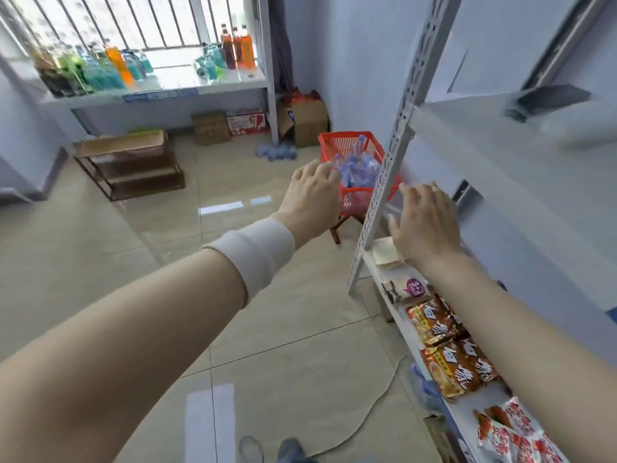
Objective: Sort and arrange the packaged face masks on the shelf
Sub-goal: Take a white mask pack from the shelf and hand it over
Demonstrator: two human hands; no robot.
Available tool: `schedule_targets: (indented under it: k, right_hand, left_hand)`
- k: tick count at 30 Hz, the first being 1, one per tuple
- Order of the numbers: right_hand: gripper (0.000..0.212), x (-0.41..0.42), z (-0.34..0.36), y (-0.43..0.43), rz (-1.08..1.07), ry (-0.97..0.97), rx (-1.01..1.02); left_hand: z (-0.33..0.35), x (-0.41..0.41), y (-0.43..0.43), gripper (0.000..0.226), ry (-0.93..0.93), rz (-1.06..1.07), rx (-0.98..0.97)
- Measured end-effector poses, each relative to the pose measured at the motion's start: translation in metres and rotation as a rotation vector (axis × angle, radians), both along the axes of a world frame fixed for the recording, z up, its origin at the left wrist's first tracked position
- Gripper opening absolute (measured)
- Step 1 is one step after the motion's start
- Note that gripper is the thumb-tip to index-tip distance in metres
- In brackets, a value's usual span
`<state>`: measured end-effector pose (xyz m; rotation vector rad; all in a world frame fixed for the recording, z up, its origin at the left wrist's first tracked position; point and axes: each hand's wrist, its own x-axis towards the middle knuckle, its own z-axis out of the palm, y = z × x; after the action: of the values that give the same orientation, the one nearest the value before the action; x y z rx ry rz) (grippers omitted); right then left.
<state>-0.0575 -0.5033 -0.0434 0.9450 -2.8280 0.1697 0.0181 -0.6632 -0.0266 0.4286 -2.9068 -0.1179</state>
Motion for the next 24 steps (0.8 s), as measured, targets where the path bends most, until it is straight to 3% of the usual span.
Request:
schedule_targets:
  k: [7,12,21,24]
  right_hand:
    - [0.054,-0.03,-0.02,-0.096,0.087,-0.029,0.027]
    - [0.052,-0.098,-0.012,-0.128,0.078,0.051,-0.036]
    - [0.046,-0.212,0.029,-0.084,-0.131,0.201,-0.122]
    - [0.045,-0.233,0.031,-0.052,-0.241,0.226,-0.117]
  left_hand:
    - [-0.026,-0.02,-0.085,0.047,-0.057,0.043,0.041]
    - [-0.013,-0.081,-0.106,0.044,-0.02,-0.085,-0.04]
    - [0.024,-0.221,-0.08,0.047,0.081,-0.392,-0.048]
    - [0.026,-0.265,-0.059,0.05,0.021,-0.517,-0.023]
